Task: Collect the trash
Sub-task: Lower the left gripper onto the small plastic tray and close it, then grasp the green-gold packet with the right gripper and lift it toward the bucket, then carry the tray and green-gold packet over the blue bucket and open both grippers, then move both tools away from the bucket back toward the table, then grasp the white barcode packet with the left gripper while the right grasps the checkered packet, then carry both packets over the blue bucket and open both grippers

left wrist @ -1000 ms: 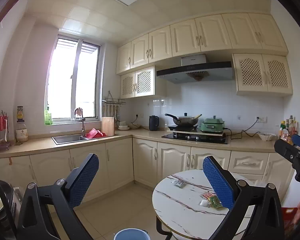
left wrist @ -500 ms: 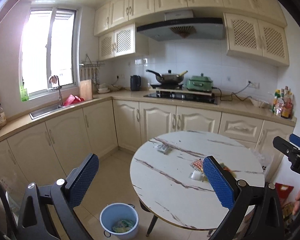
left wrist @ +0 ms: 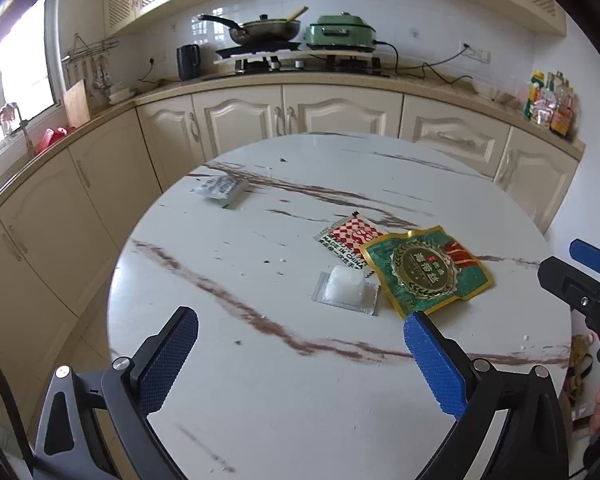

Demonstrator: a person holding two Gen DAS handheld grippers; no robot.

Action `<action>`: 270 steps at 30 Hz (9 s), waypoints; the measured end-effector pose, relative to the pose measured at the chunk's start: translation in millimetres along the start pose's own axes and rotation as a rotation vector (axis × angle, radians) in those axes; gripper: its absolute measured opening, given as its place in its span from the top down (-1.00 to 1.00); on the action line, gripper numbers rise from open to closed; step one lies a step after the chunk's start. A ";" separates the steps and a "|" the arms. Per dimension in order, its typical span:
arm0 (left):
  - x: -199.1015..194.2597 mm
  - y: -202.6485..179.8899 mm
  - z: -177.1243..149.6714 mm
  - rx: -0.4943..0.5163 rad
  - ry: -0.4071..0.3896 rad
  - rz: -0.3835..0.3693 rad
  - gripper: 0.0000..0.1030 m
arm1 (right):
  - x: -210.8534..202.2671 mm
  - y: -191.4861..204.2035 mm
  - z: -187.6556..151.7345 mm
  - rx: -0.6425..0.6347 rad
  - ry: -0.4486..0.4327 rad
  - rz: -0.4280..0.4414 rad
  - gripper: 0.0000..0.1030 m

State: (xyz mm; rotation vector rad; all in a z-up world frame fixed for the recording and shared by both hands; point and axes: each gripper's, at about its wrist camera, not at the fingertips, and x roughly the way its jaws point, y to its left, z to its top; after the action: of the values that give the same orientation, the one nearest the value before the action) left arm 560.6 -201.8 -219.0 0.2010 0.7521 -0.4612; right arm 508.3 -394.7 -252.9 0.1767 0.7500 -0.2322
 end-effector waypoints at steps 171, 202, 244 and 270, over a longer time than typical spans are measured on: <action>-58.4 117.9 89.9 -0.105 -0.057 0.085 -0.98 | 139.0 92.9 52.6 -0.239 0.301 0.160 -1.00; 231.6 140.9 228.4 0.003 0.151 0.063 -0.98 | 180.7 77.1 68.8 -0.398 0.306 0.222 0.60; 138.8 171.7 193.0 -0.021 0.068 -0.205 0.94 | 145.0 101.4 90.9 -0.304 0.217 0.264 0.60; -128.9 387.7 -51.7 -0.249 0.098 0.035 0.94 | 160.1 444.4 -11.1 -0.442 0.221 0.565 0.59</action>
State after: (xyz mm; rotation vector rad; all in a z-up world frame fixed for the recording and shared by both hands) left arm 629.7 200.1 -161.4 0.0036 0.8928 -0.3224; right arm 734.7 11.3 -337.9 -0.0120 0.9200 0.4956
